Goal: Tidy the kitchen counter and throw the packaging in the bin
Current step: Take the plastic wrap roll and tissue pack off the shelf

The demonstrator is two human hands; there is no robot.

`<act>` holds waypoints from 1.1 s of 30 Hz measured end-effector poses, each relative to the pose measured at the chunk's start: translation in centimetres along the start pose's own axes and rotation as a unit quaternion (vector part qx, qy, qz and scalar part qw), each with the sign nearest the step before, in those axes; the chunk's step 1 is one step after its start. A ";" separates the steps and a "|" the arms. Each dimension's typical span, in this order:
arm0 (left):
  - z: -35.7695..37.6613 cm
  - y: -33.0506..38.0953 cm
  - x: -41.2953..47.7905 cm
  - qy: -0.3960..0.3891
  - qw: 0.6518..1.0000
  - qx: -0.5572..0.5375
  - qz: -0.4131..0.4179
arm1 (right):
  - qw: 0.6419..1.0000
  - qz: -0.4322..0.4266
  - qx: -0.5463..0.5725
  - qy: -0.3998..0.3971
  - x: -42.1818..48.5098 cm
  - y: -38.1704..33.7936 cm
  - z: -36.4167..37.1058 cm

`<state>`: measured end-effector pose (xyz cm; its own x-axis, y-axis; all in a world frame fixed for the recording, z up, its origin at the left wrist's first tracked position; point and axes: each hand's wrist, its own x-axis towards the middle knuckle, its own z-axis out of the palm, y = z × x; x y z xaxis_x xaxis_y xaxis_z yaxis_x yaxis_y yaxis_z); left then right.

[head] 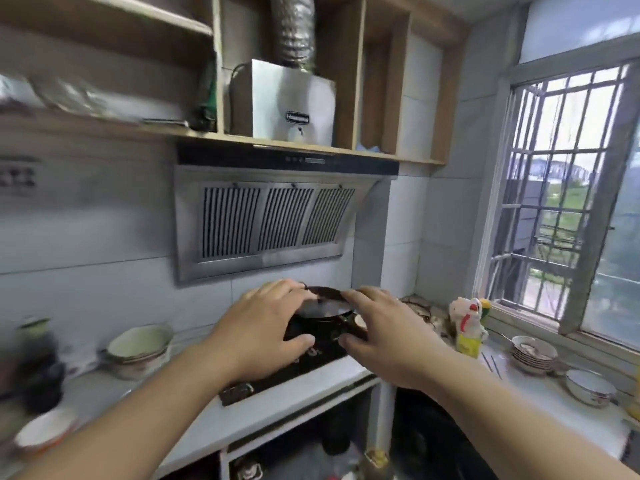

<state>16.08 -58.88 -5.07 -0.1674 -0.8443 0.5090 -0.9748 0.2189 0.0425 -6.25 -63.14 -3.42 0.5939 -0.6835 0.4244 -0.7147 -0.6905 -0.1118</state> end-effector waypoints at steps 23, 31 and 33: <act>-10.3 -9.9 0.9 0.097 0.942 0.215 -0.241 | 0.945 -0.303 0.108 0.061 21.2 -5.6 2.2; -15.6 -15.8 -5.6 0.122 0.917 0.271 -0.266 | 0.930 -0.350 0.099 0.060 23.8 -15.8 3.9; -17.2 -17.9 -7.5 0.130 0.916 0.269 -0.266 | 0.928 -0.355 0.091 0.059 24.6 -19.2 4.0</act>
<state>37.26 -48.10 5.13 0.3254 -0.6012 0.7299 -0.8514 -0.5221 -0.0505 23.57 -67.67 5.55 0.8397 -0.0167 0.5428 -0.0769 -0.9931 0.0884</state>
